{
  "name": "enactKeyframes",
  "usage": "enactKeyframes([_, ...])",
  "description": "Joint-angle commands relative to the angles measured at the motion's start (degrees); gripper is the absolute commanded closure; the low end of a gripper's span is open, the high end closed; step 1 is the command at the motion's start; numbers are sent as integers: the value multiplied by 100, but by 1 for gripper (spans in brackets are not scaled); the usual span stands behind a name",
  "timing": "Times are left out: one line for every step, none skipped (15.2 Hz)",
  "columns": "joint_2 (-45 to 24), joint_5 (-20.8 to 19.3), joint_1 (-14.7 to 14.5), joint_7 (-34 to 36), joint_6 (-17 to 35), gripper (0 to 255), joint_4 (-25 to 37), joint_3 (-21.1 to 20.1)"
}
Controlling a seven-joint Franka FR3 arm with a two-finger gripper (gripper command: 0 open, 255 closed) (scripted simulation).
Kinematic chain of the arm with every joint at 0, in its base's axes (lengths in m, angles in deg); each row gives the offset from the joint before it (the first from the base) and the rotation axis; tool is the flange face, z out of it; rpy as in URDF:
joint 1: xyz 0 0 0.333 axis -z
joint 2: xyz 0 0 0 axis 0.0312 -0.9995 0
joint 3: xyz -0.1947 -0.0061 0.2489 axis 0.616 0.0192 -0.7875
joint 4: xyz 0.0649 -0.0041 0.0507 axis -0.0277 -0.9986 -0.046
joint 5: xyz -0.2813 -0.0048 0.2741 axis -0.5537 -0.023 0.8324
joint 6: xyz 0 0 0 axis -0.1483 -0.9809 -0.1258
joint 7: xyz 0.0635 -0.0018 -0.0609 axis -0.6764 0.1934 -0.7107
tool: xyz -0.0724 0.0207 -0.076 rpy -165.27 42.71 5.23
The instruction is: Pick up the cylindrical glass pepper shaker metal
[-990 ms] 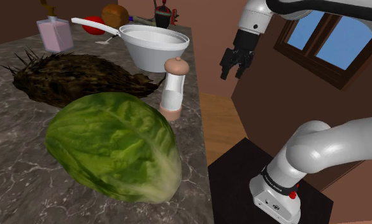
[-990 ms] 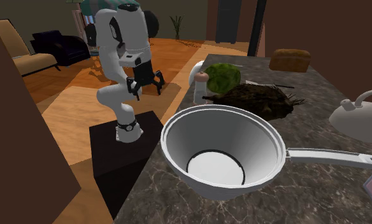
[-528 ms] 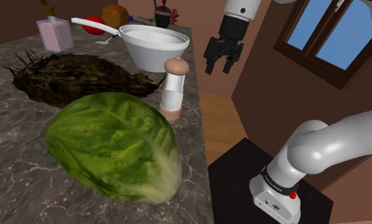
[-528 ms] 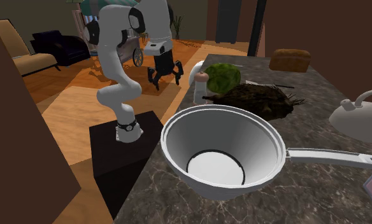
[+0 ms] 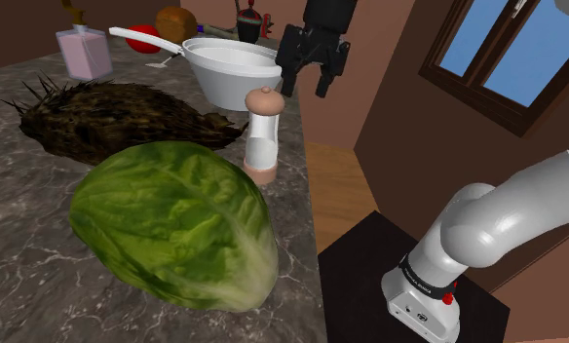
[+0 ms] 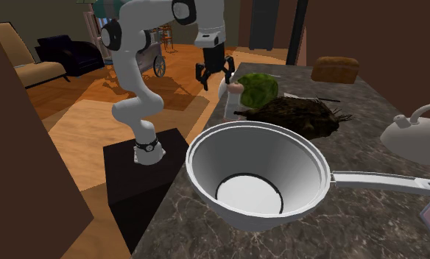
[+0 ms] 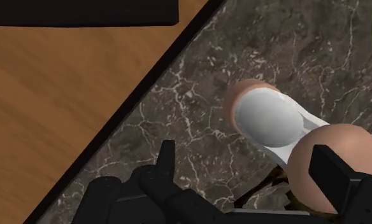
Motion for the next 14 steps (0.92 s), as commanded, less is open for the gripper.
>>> enactKeyframes([-306,-17,-40,269,-48,0,405,-222])
enactKeyframes([-467,-42,-60,405,-85,0,629,-333])
enactKeyframes([-637,-76,-82,545,-125,0,861,-448])
enactKeyframes([-794,-116,-104,673,-163,0,1074,-552])
enactKeyframes([-757,-103,-109,653,-84,0,960,-546])
enactKeyframes([-720,-89,-113,633,-7,0,846,-543])
enactKeyframes([-688,-77,-117,614,70,0,738,-541])
enactKeyframes([-656,-64,-121,596,147,0,630,-539])
enactKeyframes([-626,-52,-125,578,224,0,524,-538])
enactKeyframes([-598,-41,-129,561,300,0,420,-538])
enactKeyframes([-570,-29,-134,544,376,0,317,-538])
enactKeyframes([-555,-23,-136,535,419,0,258,-539])
enactKeyframes([-555,-22,-136,534,419,0,258,-539])
enactKeyframes([-568,-28,-134,538,407,255,284,-539])
